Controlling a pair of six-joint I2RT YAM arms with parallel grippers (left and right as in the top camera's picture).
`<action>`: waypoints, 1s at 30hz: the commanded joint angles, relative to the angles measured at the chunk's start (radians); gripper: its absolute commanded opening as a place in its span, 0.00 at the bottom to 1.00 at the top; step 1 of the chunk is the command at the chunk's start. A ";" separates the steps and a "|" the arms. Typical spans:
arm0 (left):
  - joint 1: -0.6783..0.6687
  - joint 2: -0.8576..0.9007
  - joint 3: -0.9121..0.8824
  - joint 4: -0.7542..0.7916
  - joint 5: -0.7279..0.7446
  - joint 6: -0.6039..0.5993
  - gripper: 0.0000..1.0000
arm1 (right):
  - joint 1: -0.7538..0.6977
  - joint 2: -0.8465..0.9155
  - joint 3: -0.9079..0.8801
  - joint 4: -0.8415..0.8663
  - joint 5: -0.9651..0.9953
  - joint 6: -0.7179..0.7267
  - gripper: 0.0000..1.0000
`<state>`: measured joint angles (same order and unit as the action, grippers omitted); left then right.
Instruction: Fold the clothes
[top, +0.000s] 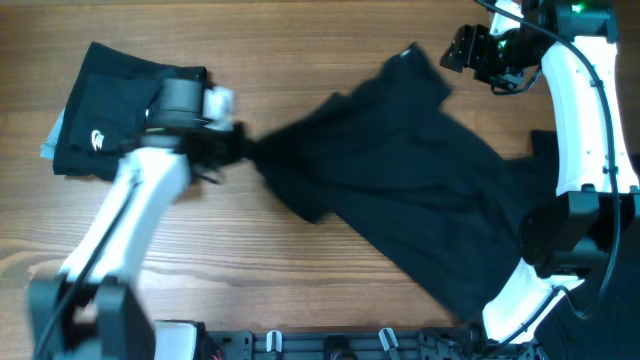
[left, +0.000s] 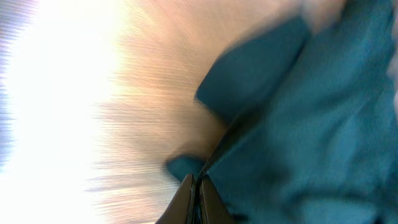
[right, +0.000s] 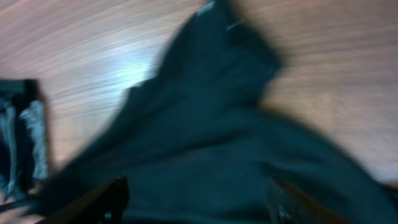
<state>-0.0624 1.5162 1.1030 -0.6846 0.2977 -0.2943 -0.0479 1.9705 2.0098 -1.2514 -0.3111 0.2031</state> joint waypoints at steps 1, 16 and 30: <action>0.180 -0.164 0.023 -0.069 -0.090 0.002 0.04 | -0.011 -0.029 -0.009 -0.032 0.090 0.043 0.77; 0.227 -0.237 0.023 -0.229 -0.085 0.029 0.32 | 0.247 -0.010 -0.538 0.214 -0.046 -0.118 0.69; 0.163 -0.237 0.023 -0.182 -0.085 0.029 0.40 | 0.312 -0.044 -0.604 0.381 0.246 0.074 0.04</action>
<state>0.1051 1.2919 1.1202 -0.8768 0.1997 -0.2752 0.3126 1.9694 1.3361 -0.8890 -0.1055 0.2607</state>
